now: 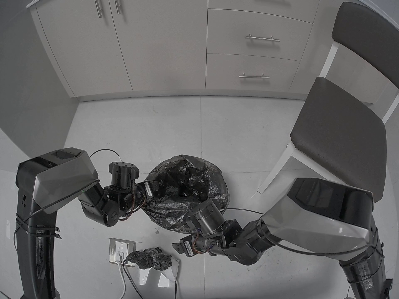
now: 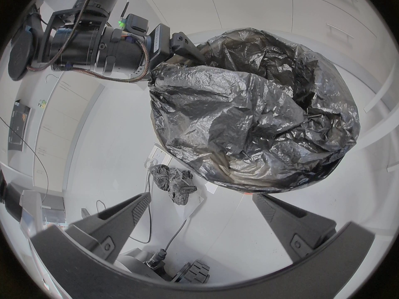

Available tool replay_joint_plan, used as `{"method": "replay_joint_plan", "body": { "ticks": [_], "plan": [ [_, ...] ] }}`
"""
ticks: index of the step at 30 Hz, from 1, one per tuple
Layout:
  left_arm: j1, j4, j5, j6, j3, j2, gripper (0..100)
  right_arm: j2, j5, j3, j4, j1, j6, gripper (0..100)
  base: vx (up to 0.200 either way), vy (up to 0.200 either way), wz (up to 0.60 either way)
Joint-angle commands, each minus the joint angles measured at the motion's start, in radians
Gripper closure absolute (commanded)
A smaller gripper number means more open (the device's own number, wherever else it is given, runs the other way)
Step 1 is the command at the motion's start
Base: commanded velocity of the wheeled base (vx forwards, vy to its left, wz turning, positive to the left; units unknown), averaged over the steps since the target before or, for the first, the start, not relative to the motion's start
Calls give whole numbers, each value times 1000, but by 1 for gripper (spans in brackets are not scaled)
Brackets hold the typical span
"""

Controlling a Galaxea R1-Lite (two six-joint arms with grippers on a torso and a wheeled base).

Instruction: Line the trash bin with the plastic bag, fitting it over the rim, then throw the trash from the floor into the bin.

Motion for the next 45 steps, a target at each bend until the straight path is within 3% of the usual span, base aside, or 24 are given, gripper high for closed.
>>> {"method": "replay_joint_plan", "body": {
  "ticks": [1, 7, 45],
  "plan": [
    [0, 0, 0, 0, 0, 2, 0, -107, 1, 82, -4, 23, 27, 0, 0, 0, 0],
    [0, 0, 0, 2, 3, -2, 0, -131, -8, 105, -92, 23, 22, 0, 0, 0, 0],
    [-2, 0, 0, 2, 1, -2, 0, 64, -14, -23, -98, -41, 10, 0, 0, 0, 0]
  ]
}}
